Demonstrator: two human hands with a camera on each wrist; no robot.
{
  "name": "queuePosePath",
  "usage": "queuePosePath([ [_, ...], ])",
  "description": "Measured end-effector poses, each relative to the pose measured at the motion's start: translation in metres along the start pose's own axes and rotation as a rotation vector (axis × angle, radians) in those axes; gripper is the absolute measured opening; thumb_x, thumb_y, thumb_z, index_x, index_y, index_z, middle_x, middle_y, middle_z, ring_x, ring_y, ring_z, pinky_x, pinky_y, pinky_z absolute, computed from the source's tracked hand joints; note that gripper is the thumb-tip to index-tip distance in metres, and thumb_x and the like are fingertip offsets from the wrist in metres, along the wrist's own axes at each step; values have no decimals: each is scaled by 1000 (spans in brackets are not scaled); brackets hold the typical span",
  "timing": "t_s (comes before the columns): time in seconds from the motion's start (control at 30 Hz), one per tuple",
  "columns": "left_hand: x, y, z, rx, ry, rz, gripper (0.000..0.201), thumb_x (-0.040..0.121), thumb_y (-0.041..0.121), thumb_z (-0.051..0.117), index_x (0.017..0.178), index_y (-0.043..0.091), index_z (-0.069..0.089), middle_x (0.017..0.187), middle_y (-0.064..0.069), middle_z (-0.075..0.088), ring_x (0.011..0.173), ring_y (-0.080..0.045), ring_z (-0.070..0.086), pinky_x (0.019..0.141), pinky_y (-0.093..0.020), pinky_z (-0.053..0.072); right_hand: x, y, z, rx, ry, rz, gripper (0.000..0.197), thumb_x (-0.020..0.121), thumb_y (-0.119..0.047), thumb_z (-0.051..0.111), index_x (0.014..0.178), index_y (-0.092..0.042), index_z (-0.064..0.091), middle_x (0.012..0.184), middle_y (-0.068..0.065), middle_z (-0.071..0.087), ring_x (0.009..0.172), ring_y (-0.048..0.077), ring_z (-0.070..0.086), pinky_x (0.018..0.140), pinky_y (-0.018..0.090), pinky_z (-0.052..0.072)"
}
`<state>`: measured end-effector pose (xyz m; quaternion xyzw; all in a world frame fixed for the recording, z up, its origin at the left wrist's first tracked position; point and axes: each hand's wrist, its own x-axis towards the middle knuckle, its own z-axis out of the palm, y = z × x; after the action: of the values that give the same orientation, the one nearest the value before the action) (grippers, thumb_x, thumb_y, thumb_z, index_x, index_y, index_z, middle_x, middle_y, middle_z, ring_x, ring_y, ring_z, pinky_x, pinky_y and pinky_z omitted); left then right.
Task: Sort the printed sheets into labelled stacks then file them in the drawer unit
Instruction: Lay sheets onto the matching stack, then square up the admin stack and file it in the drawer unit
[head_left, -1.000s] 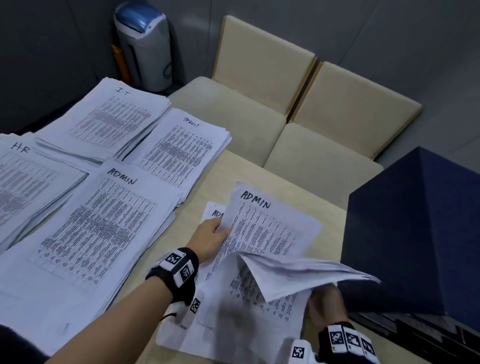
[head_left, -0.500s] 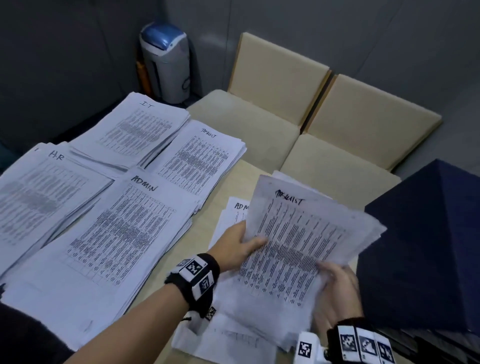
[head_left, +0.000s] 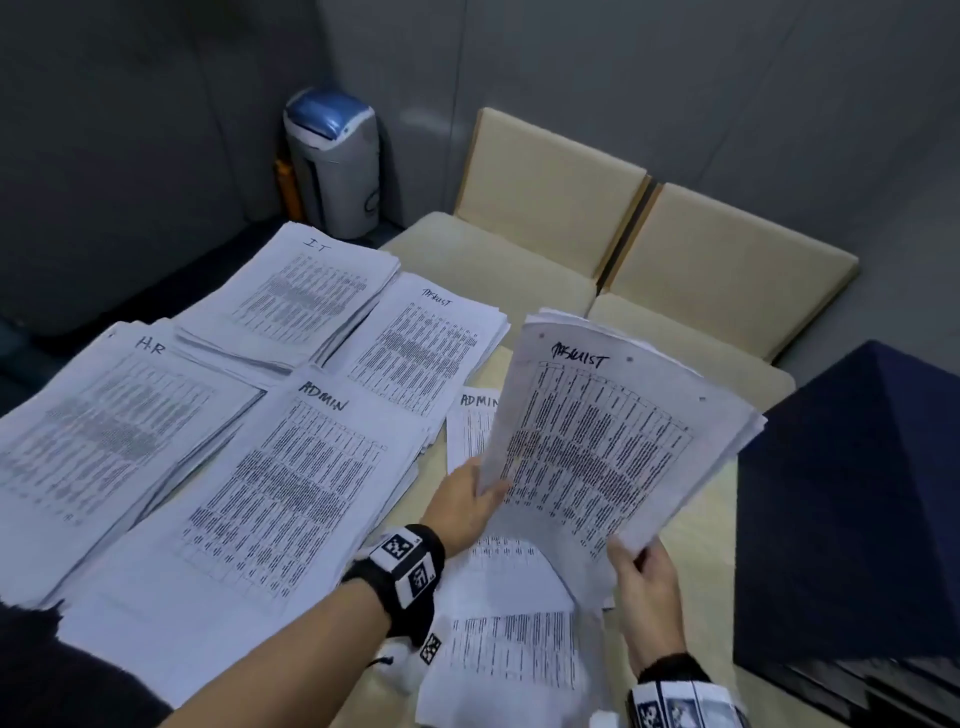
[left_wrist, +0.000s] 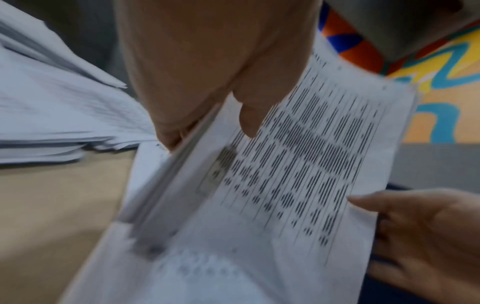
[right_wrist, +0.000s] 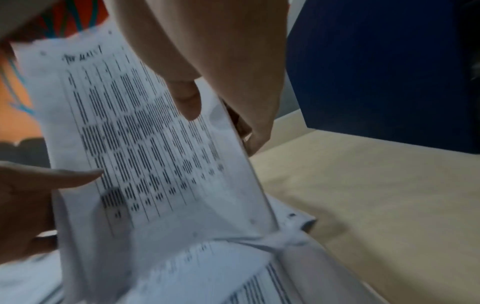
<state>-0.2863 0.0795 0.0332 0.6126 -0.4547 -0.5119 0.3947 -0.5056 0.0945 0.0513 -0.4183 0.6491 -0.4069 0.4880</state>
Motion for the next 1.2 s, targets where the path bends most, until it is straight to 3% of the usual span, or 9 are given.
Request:
queuePosePath([
  [0.17,-4,-1,-7,-45,133,-31,15,100,27,54,107,18,63,96,2,66,89,-16,64,89,-41,58,19,13,-5,-85,-63,42,17,101,-5,56,116,-8,62,109,3,70,101,22,64,80,31,50],
  [0.3,16,14,-49,-66,295,-41,10,99,22,57,93,16,63,85,-1,64,74,-17,57,74,-38,52,45,25,-5,-146,-60,56,12,101,-20,59,109,-13,65,112,4,69,106,21,62,98,36,47],
  [0.47,73,19,-134,48,423,-197,16,98,14,52,104,3,62,86,-10,61,70,-22,53,67,-37,52,78,51,0,-418,-27,134,28,91,-25,73,111,-7,64,113,13,69,100,25,61,89,32,43],
  [0.57,121,12,-173,239,462,-274,18,97,15,48,103,5,61,92,-15,66,77,-29,62,76,-46,59,95,59,3,-540,41,162,41,83,-39,80,107,-11,64,111,11,67,100,28,62,92,37,48],
  [0.73,179,4,-199,628,384,-355,20,100,12,45,105,1,61,99,-16,65,87,-33,64,75,-36,54,111,59,17,-724,175,208,68,67,-60,85,109,-11,63,108,12,63,104,31,60,96,42,48],
  [0.83,197,1,-189,896,371,-428,26,97,20,53,114,2,60,119,-20,63,106,-34,62,87,-40,50,113,55,24,-761,194,229,78,64,-59,88,117,-9,60,109,12,60,103,32,58,93,43,50],
  [0.9,204,-5,-174,1080,457,-467,49,90,24,61,131,3,45,133,-19,50,121,-33,48,99,-44,41,114,52,26,-761,187,209,76,66,-51,90,120,-10,56,110,9,55,100,30,57,89,40,49],
  [1.03,202,-4,-135,1160,565,-224,48,77,19,62,120,4,46,122,-17,47,112,-34,45,94,-46,37,112,49,22,-661,119,230,65,75,-28,90,125,-10,51,114,10,57,98,27,56,86,33,45],
  [1.2,167,11,-75,947,451,45,29,85,23,60,111,11,54,114,-9,54,107,-30,50,89,-45,37,102,50,-8,-624,74,216,31,89,-20,77,115,-10,62,116,12,72,100,28,65,86,33,49],
])
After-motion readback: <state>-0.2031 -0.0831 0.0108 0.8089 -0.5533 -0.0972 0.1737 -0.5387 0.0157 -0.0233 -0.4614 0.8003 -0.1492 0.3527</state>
